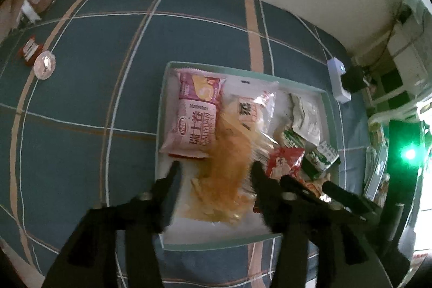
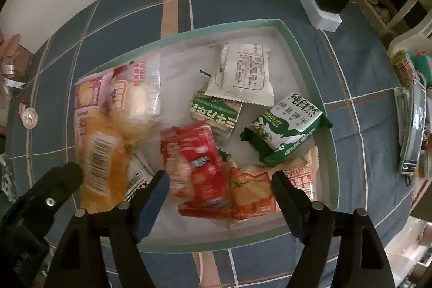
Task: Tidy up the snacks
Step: 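Carry both bags over the white tray and open both grippers to drop them, then move both grippers back toward the jelly cup and milk biscuit box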
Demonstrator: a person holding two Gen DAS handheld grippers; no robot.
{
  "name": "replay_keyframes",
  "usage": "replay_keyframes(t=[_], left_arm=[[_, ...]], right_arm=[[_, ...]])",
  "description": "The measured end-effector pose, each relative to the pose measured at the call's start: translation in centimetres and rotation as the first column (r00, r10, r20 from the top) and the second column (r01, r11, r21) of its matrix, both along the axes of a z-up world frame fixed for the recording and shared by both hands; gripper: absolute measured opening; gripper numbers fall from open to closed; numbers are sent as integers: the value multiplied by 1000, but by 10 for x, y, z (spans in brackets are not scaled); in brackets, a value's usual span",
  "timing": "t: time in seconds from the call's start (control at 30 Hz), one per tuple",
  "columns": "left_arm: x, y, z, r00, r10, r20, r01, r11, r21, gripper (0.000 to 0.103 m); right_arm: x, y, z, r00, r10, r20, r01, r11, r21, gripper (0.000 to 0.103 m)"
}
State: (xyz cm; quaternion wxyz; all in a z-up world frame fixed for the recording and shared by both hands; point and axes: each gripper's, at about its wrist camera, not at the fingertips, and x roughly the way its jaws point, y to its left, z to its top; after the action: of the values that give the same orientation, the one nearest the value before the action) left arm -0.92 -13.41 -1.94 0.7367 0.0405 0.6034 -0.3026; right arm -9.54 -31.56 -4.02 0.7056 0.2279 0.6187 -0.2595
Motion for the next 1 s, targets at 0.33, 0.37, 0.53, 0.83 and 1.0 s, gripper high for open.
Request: replay_keyframes(t=[0.33,0.37,0.53,0.83,1.0], left_arm=[[33,41,-5,981,182,63,-187,979,82,88],[37,48,-4,975,204,88,-212,972,99,90],[55,70,-4,952,258,167,-284,945,160,90],[83,107,-14,927,292,234,-346,906,243,91],[97,129,-19,921,319,224,-370,895,248,91]], right_arm=[[15,8,4,1000,5,28,-4,999,-52,103],[16,9,7,1000,3,30,-1,998,-62,103],[25,23,28,996,25,89,-16,995,-96,103],[59,73,31,985,127,115,-118,990,-78,103],[78,102,24,976,181,122,-174,982,-68,103]])
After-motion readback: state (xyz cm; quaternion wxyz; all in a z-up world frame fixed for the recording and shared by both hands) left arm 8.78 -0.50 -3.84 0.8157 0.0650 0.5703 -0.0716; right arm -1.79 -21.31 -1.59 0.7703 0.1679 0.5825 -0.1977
